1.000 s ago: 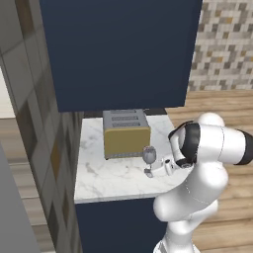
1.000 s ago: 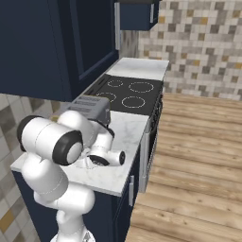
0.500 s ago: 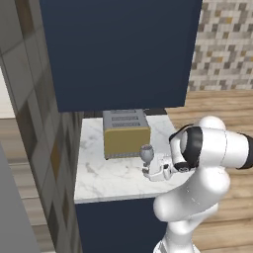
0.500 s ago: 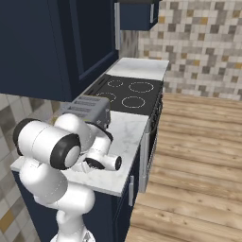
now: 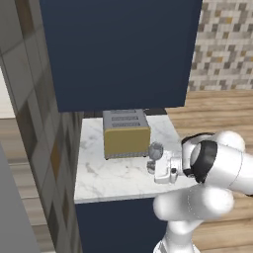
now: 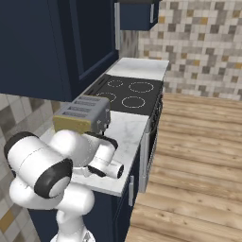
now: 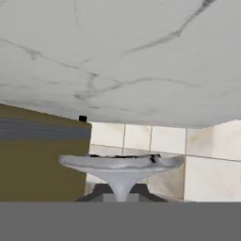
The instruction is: Retrieve the wine glasses from the counter and place one next to each plate.
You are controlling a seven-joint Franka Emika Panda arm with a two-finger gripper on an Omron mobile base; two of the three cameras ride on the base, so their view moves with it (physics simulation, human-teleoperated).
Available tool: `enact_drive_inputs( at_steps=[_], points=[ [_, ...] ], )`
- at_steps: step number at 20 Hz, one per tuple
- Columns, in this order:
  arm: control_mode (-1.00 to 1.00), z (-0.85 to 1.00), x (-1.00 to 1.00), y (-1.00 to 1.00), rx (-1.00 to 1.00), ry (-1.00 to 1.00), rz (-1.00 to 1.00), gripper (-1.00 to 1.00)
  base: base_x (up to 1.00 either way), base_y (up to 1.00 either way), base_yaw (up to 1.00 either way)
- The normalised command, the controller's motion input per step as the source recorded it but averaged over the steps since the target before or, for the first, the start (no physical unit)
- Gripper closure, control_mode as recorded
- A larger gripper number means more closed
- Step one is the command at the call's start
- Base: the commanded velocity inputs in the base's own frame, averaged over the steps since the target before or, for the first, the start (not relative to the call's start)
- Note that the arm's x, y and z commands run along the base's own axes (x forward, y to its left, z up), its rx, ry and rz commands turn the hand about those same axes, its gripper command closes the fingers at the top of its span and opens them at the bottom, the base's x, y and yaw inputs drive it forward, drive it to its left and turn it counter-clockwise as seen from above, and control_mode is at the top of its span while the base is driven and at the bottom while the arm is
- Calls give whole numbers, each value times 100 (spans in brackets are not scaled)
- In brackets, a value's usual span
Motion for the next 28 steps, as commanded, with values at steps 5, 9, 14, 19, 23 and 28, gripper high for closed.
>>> enact_drive_inputs(
  at_steps=[5,9,14,19,23,28],
  points=[
    [-100,100,-14,-35,22,0,2,100,0,0,0],
    [-100,100,-47,-68,13,5,8,100,0,0,0],
    [-100,100,-27,-47,11,3,11,100,0,0,0],
    [-100,99,-4,-24,23,-3,17,100,0,0,0],
    [-100,64,-36,-38,31,-18,17,100,0,0,0],
    [-100,36,-91,-23,5,-47,6,100,0,0,0]
  ],
)
